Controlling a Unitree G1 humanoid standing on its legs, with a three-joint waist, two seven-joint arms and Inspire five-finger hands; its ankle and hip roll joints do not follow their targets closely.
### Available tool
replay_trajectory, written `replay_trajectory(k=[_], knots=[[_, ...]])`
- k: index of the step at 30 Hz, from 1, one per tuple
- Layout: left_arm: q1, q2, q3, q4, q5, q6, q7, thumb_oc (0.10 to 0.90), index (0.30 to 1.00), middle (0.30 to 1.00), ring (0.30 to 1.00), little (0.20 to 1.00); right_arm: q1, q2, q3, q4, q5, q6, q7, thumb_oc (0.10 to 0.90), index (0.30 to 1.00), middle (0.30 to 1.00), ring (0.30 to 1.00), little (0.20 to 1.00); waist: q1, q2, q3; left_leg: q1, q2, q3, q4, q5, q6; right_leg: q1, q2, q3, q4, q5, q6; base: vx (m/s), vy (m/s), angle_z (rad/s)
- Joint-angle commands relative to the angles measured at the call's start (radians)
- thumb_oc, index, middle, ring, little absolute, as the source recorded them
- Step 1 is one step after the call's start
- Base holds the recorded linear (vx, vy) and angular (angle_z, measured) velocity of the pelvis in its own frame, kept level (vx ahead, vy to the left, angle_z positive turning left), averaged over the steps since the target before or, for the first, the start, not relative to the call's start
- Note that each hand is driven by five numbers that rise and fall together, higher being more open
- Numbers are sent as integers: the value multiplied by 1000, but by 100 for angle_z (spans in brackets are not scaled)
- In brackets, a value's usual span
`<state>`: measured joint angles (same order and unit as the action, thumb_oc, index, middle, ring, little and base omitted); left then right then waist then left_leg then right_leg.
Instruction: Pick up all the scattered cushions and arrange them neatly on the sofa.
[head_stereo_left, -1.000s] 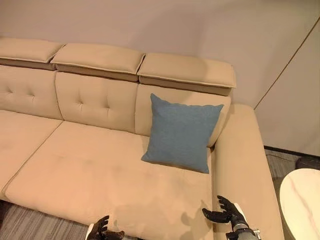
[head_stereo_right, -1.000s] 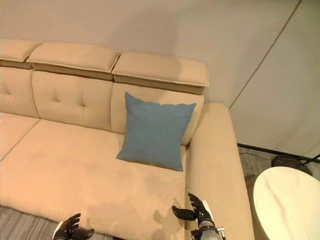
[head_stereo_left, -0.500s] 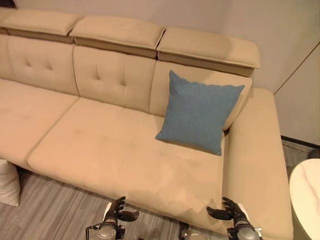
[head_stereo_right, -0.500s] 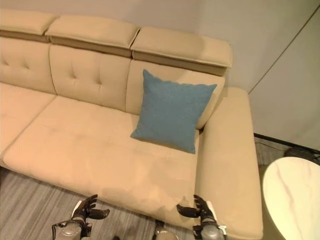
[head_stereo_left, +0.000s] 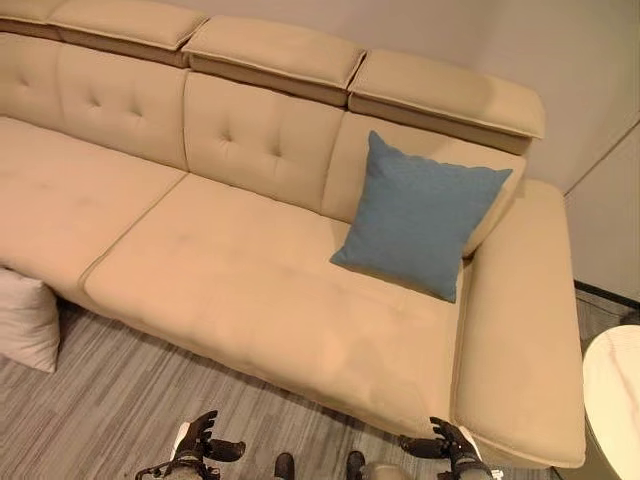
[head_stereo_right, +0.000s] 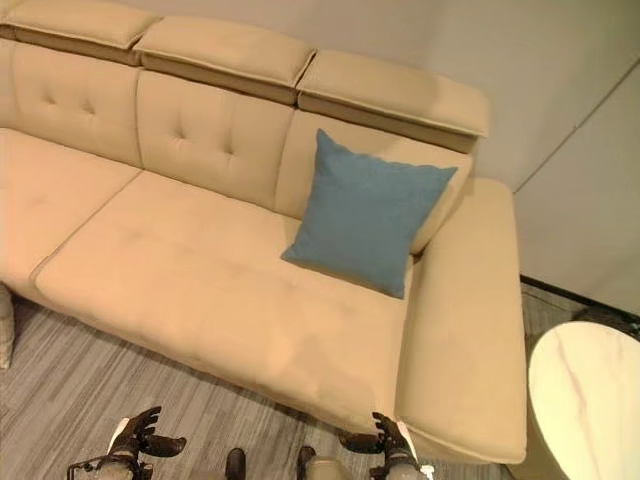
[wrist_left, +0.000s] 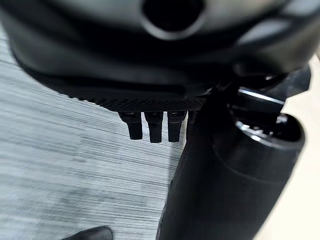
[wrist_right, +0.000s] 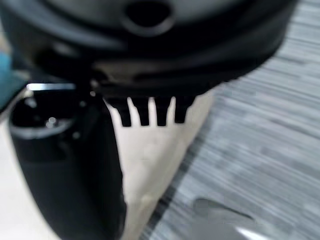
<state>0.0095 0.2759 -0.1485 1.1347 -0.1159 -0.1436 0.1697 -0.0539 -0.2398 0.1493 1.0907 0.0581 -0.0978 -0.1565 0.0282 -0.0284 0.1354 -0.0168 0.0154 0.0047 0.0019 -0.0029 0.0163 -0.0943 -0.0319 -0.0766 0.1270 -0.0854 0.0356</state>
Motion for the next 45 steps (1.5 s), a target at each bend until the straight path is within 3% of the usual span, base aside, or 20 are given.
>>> replay_trajectory(k=[1,6,8,13,14,17,20,24,26,28,29,30,31,33,37,40,43,44,45], knots=[[-37,14,21,-5,14,-31,28,800,900,900,900,900,-15,-35,16,-32,26,-37,-24,800,900,900,900,900,4,-53,-70,-58,-64,-46,13,-56,-14,52,-20,20,-63,49,86,-97,-163,-4],[-46,3,15,5,-5,-28,31,800,900,900,900,900,-16,-39,19,-48,45,-44,-28,800,900,900,900,900,3,-50,-47,-104,-43,-66,0,5,-47,59,-4,-7,-141,59,67,-119,-106,14],[-68,-2,-5,-9,-21,-33,34,800,900,900,900,900,-27,-52,22,-39,45,-41,-41,800,900,900,900,900,6,-52,-8,-188,-51,-65,54,41,-68,51,-12,-51,-161,74,56,-301,-76,98],[-68,-9,-12,-13,-14,-32,38,800,900,900,900,900,-21,-56,23,-37,36,-38,-45,800,900,900,900,900,-8,-61,-5,-195,-31,31,115,-3,-58,39,-39,-130,-180,97,53,-135,-8,81],[-64,-13,-10,2,-5,-30,37,800,900,900,900,900,-20,-54,19,-29,37,-40,-41,800,900,900,900,900,-18,-68,-8,-159,-23,72,132,-44,-55,46,-55,-161,-186,108,54,-47,40,41],[-58,-18,-11,12,3,-26,28,800,900,900,900,900,-12,-45,12,-15,39,-37,-36,800,900,900,900,900,-39,-68,-29,-86,8,169,98,-70,-59,50,-72,-240,-198,116,66,-17,90,133],[-49,-18,-14,25,17,-20,26,800,900,900,900,900,-17,-35,28,1,19,-32,-36,800,900,900,900,900,-39,-67,-42,-52,3,166,21,-54,-59,57,-77,-271,-189,115,73,44,130,106],[-30,-2,18,51,15,-8,16,800,900,900,900,900,-37,-13,63,26,-30,-16,-35,800,900,900,900,900,-5,-85,-35,-31,-21,128,-25,-46,-38,48,-90,-275,-113,95,78,4,142,36],[-34,12,26,60,13,-9,21,800,900,900,900,900,-47,-2,62,16,-22,-17,-34,800,900,900,900,900,-5,-90,-23,-38,-30,95,-30,-38,-32,20,-89,-242,-77,92,81,-51,56,31],[-35,21,25,57,10,-13,23,800,900,900,900,900,-47,1,61,7,-14,-18,-32,800,900,900,900,900,-19,-88,-14,-31,-40,54,-42,-32,-25,-13,-51,-113,-56,87,87,-9,34,74],[-35,21,25,57,10,-13,23,800,900,900,900,900,-47,1,61,7,-14,-18,-32,800,900,900,900,900,-20,-88,-16,-34,-40,54,-42,-31,-25,-16,-52,-114,-56,88,87,25,42,111],[-40,27,22,48,4,-17,28,800,900,900,900,900,-48,3,67,1,-8,-18,-32,800,900,900,900,900,-29,-84,-9,-29,-51,13,-45,-24,-21,-31,-6,9,-38,76,89,28,15,95],[-45,29,15,45,5,-18,27,800,900,900,900,900,-48,1,69,-1,-5,-18,-32,800,900,900,900,900,-33,-85,-7,-29,-57,-11,-44,-22,-19,-32,7,45,-35,74,86,31,14,62],[-54,29,4,45,10,-20,25,800,900,900,900,900,-46,-2,71,2,4,-19,-31,800,900,900,900,900,-36,-86,-9,-34,-69,-44,-47,-19,-20,-26,15,67,-42,69,78,61,-54,105],[-48,26,16,43,-17,-15,24,800,900,900,900,900,-31,-11,74,4,5,-19,-28,800,900,900,900,900,-31,-90,-18,-46,-82,-87,-28,-29,-40,7,8,31,-88,69,70,104,-138,102],[-36,17,34,47,-41,-16,28,800,900,900,900,900,-19,-22,62,-15,4,-24,-33,800,900,900,900,900,-33,-95,6,-104,-94,-56,88,-62,-54,19,-9,1,-106,71,67,9,-60,74],[-22,11,44,55,-36,-8,32,800,900,900,900,900,-9,-31,45,-12,5,-17,-41,800,900,900,900,900,-51,-86,11,-130,-29,107,115,-58,-55,50,-30,-74,-131,67,70,16,-4,106],[-22,11,44,55,-36,-8,32,800,900,900,900,900,-9,-32,45,-12,5,-17,-41,800,900,900,900,900,-51,-85,11,-130,-28,107,116,-59,-55,50,-30,-74,-132,68,70,145,28,108],[-7,13,55,71,-32,0,31,800,900,900,900,900,-5,-32,43,-10,10,-16,-47,800,900,900,900,900,-48,-88,-5,-166,-3,180,99,-20,-51,74,-30,-101,-150,59,70,132,17,78]])
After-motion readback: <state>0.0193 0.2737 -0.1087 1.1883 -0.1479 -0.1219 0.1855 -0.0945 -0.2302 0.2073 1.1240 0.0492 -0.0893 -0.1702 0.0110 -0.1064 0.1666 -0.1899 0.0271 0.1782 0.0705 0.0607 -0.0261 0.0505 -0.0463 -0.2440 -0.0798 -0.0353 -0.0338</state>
